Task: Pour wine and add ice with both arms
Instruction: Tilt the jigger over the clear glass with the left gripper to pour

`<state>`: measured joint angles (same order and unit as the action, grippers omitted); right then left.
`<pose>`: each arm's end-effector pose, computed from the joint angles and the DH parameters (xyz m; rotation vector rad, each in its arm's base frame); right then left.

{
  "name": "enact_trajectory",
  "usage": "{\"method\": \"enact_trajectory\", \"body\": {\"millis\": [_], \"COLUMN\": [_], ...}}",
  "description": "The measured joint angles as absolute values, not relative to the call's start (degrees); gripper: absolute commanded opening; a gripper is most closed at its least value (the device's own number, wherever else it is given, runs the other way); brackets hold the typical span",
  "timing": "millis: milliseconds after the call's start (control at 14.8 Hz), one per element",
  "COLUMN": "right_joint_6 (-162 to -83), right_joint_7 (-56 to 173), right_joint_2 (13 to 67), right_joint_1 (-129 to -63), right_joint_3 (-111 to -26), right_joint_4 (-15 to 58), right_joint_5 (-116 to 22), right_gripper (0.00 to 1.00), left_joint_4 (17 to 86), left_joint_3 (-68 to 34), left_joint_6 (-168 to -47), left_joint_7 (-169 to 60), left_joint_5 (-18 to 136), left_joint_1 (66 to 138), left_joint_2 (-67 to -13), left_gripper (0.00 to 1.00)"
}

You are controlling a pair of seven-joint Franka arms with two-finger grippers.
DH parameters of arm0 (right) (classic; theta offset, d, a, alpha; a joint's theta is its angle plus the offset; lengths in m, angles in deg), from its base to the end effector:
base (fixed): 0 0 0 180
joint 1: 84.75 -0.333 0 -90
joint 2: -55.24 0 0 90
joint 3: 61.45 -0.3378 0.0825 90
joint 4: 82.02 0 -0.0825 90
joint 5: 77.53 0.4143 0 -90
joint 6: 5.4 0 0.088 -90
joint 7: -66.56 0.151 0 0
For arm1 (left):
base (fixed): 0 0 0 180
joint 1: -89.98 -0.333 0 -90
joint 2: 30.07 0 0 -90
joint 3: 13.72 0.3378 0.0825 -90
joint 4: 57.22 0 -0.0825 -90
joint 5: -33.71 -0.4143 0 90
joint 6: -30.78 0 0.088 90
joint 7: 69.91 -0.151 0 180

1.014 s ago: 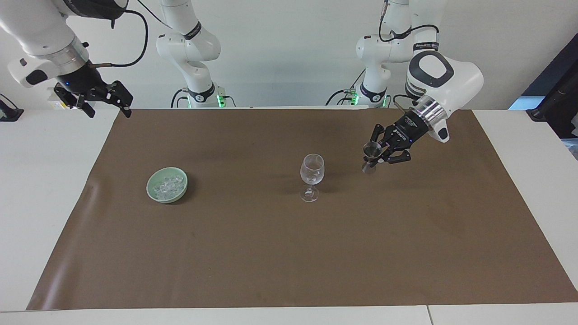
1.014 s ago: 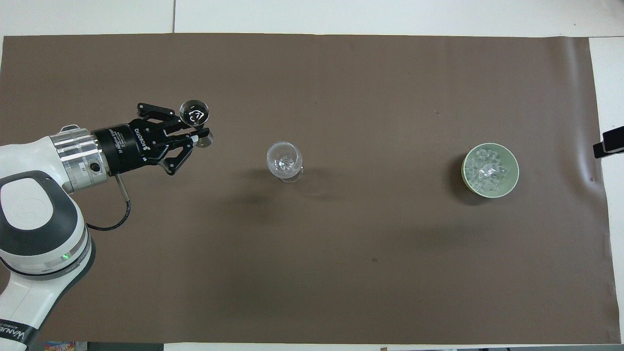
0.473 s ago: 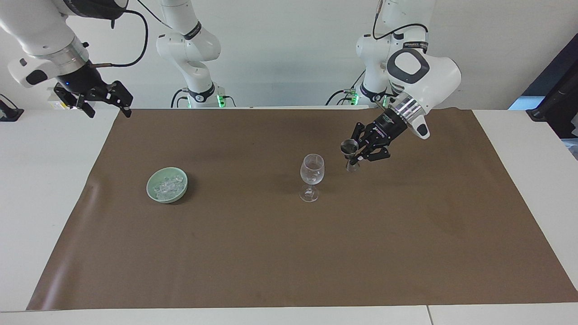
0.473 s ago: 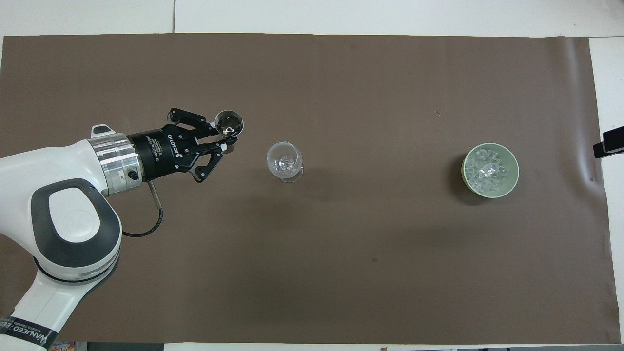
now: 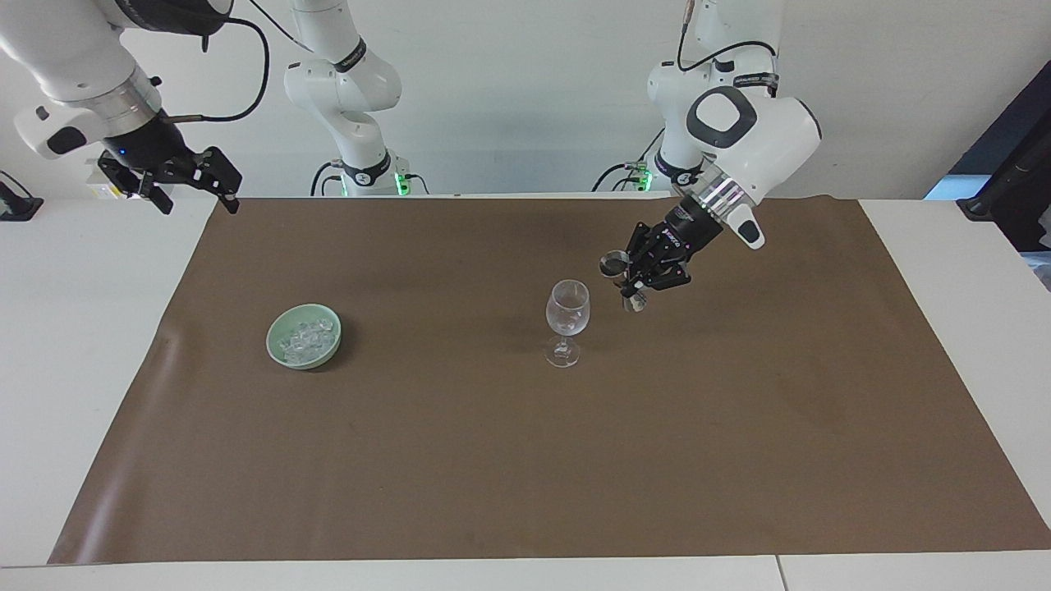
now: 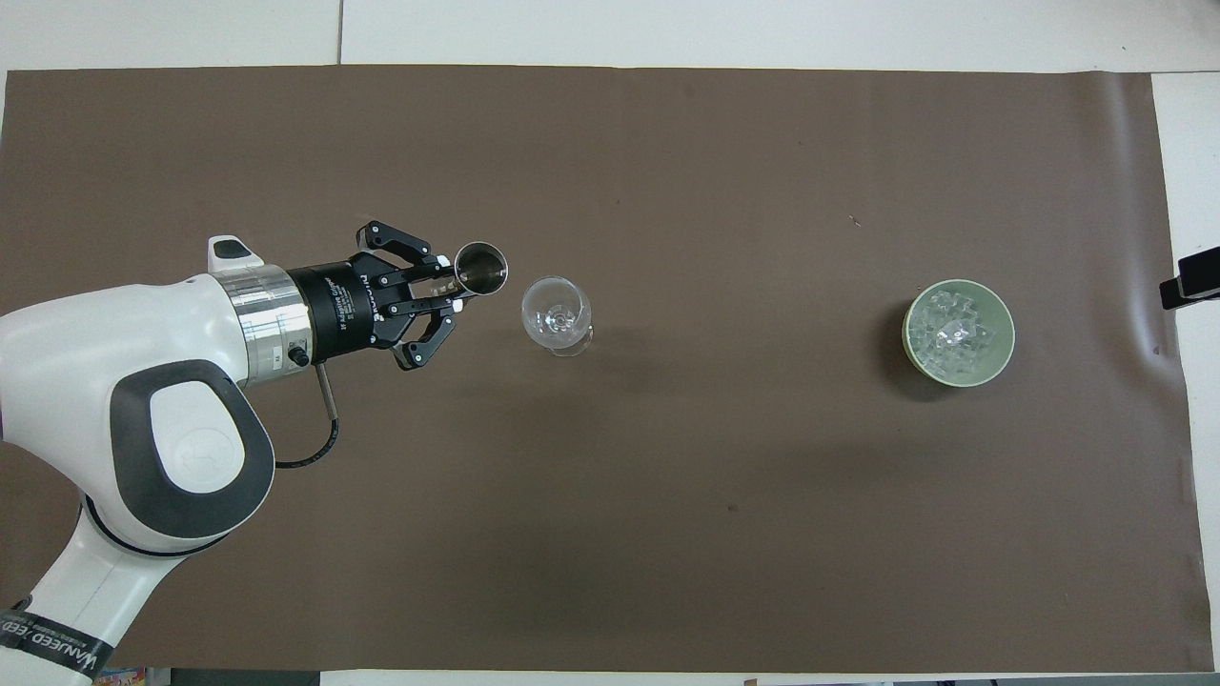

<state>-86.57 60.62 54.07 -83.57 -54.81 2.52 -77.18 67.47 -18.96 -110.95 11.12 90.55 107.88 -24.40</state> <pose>0.5670 -0.0762 0.6249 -3.1256 0.0503 0.1221 0.5396 -0.2537 0.4524 1.5663 1.7738 -0.4534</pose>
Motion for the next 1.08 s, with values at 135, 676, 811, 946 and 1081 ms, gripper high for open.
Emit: {"method": "enact_trajectory", "body": {"millis": [135, 676, 811, 946, 1081], "right_joint_6": [-86.57, -86.57, -86.57, -86.57, -86.57], "right_joint_7": [60.62, 60.62, 60.62, 60.62, 60.62], "right_joint_2": [54.07, 54.07, 54.07, 54.07, 54.07], "right_joint_1": [-83.57, -83.57, -83.57, -83.57, -83.57], "right_joint_3": [-54.81, -54.81, -54.81, -54.81, -54.81], "right_joint_4": [2.52, 2.52, 2.52, 2.52, 2.52], "right_joint_5": [-77.18, -77.19, -77.19, -77.19, -77.19], "right_gripper": [1.0, 1.0, 1.0, 1.0, 1.0], "left_joint_4": [67.47, 67.4, 67.39, 67.39, 67.41], "left_joint_3": [-19.14, -19.46, -19.51, -19.53, -19.54], "left_joint_6": [-113.6, -118.46, -118.65, -120.08, -121.81], "left_joint_7": [11.12, 11.08, 11.08, 11.09, 11.08], "left_joint_5": [90.0, 78.07, 74.89, 72.42, 70.67], "left_joint_1": [109.22, 112.33, 112.63, 113.24, 113.78], "left_joint_2": [-24.87, -27.17, -27.18, -27.21, -27.4], "left_gripper": [0.0, 0.0, 0.0, 0.0, 0.0]}}
